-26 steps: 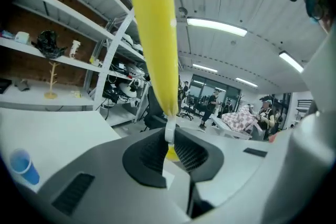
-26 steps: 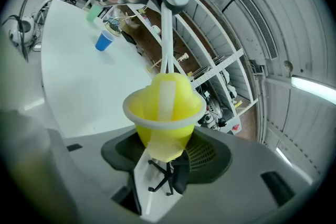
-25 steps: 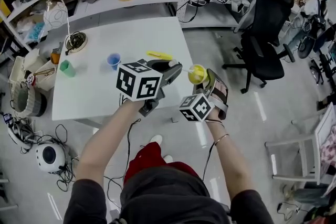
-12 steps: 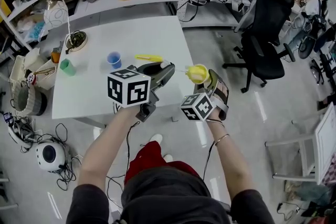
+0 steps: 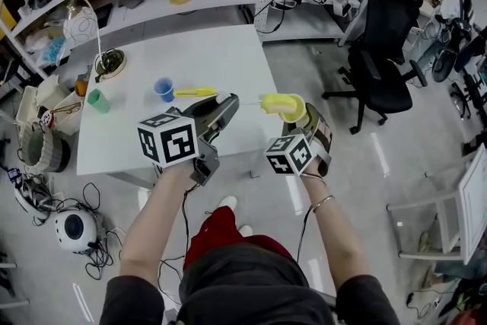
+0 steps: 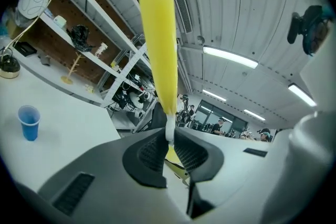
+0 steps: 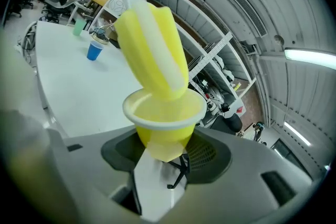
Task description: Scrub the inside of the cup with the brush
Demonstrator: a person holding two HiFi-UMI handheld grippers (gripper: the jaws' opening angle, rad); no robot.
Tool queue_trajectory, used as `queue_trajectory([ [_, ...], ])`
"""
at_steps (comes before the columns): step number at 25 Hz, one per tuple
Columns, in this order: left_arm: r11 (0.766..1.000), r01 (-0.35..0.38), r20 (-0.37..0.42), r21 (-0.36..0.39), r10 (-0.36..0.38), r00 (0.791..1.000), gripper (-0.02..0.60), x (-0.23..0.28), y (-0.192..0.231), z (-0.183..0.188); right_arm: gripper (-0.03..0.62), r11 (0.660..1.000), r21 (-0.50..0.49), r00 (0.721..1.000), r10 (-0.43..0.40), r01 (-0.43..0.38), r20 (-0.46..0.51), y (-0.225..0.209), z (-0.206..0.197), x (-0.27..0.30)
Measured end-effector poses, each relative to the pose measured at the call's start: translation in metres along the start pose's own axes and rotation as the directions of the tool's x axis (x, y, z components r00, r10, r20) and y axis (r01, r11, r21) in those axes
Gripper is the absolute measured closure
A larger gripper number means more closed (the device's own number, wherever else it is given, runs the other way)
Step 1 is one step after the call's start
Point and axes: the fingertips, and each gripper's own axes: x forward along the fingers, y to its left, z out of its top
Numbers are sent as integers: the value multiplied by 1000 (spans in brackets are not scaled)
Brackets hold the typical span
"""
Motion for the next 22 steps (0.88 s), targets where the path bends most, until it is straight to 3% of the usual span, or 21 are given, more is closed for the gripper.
queue_trajectory([
  [11, 995, 14, 199, -104, 7, 980, 538, -23, -8, 19, 355, 979, 195, 998, 51, -55, 24, -8, -12, -9],
  [17, 987, 4, 328, -163, 50, 943, 538, -30, -8, 26, 355, 926, 356, 991, 115, -130, 63, -3, -5, -12],
  [22, 989, -59, 415, -137, 111, 903, 538, -36, -9, 34, 355, 894, 413, 985, 146, -172, 96, 3, 4, -15],
])
